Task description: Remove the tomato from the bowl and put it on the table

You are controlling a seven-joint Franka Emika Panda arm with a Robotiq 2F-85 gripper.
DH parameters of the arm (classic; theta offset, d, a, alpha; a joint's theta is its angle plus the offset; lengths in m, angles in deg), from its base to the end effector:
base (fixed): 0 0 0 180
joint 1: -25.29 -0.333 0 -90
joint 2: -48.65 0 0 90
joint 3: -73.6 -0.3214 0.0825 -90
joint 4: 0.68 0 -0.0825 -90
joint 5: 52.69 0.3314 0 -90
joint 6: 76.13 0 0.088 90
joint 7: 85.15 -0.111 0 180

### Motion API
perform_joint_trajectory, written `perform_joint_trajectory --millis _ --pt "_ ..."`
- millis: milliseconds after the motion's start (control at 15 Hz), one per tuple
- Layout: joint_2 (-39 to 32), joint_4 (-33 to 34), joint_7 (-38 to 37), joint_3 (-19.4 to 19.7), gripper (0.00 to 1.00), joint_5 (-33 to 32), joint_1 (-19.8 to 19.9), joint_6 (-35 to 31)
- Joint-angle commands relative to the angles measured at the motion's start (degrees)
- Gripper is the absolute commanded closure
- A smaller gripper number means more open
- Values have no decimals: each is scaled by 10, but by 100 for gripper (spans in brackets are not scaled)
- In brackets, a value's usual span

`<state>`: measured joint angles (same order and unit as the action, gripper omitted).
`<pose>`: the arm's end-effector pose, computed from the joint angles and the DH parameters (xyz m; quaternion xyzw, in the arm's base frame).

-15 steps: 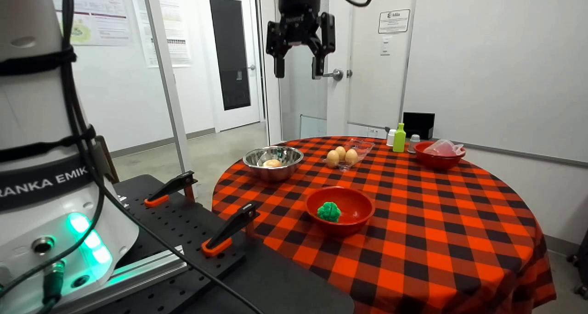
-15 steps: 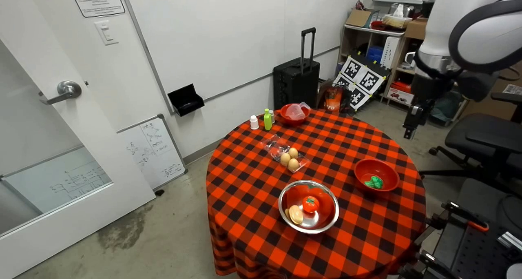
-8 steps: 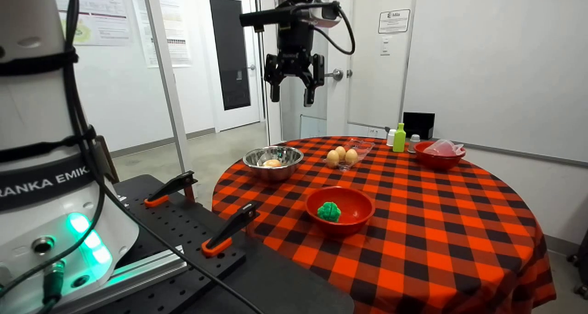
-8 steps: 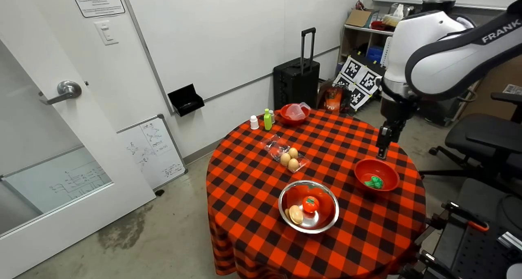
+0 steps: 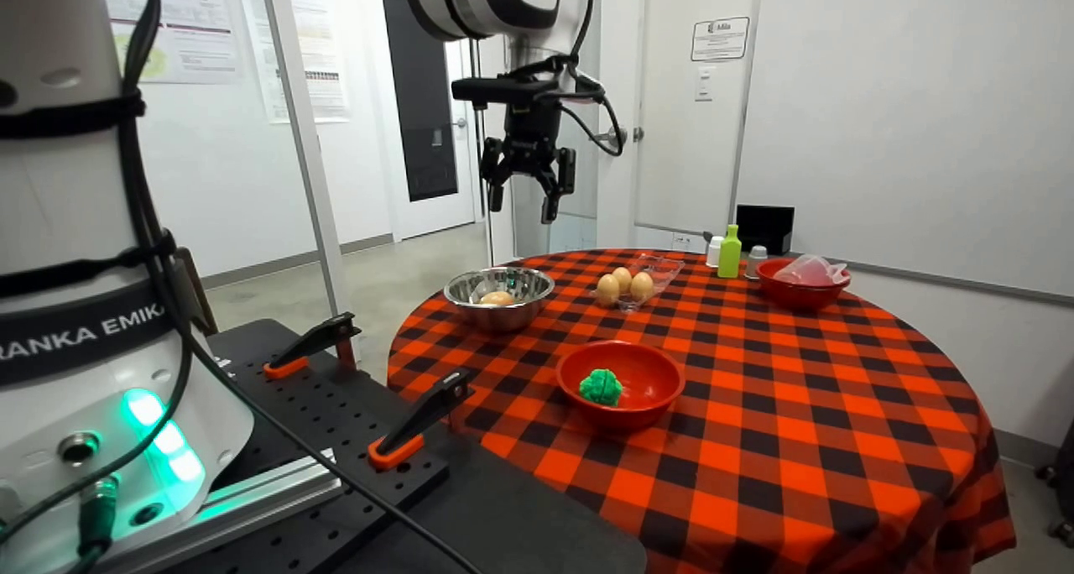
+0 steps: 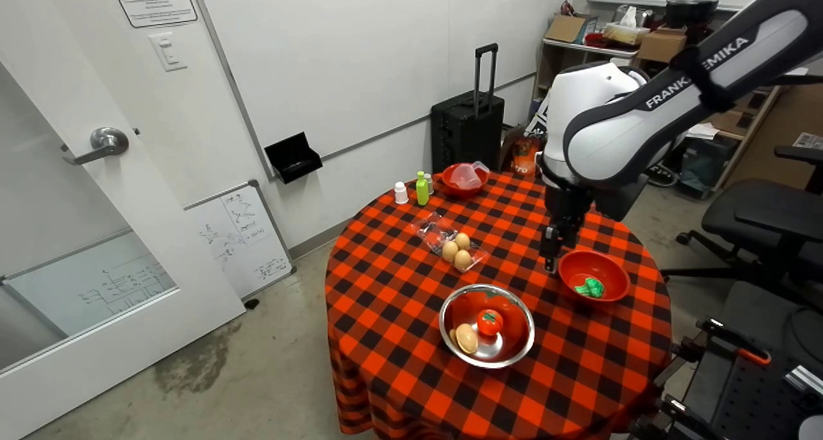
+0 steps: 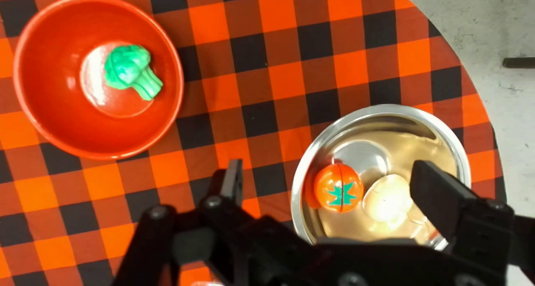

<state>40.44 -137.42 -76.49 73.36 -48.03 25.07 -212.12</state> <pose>0.4551 0.0048 0.2921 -0.9955 -0.0479 0.0760 0.0317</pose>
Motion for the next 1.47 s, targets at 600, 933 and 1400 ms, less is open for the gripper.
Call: perform_joint_trajectory --millis 600,933,1400 --pt "-237 192 16 -44 0 -17 -6 15" --pt "-294 238 24 -51 0 -35 -10 6" --pt "-336 274 36 -66 0 -37 -13 14"
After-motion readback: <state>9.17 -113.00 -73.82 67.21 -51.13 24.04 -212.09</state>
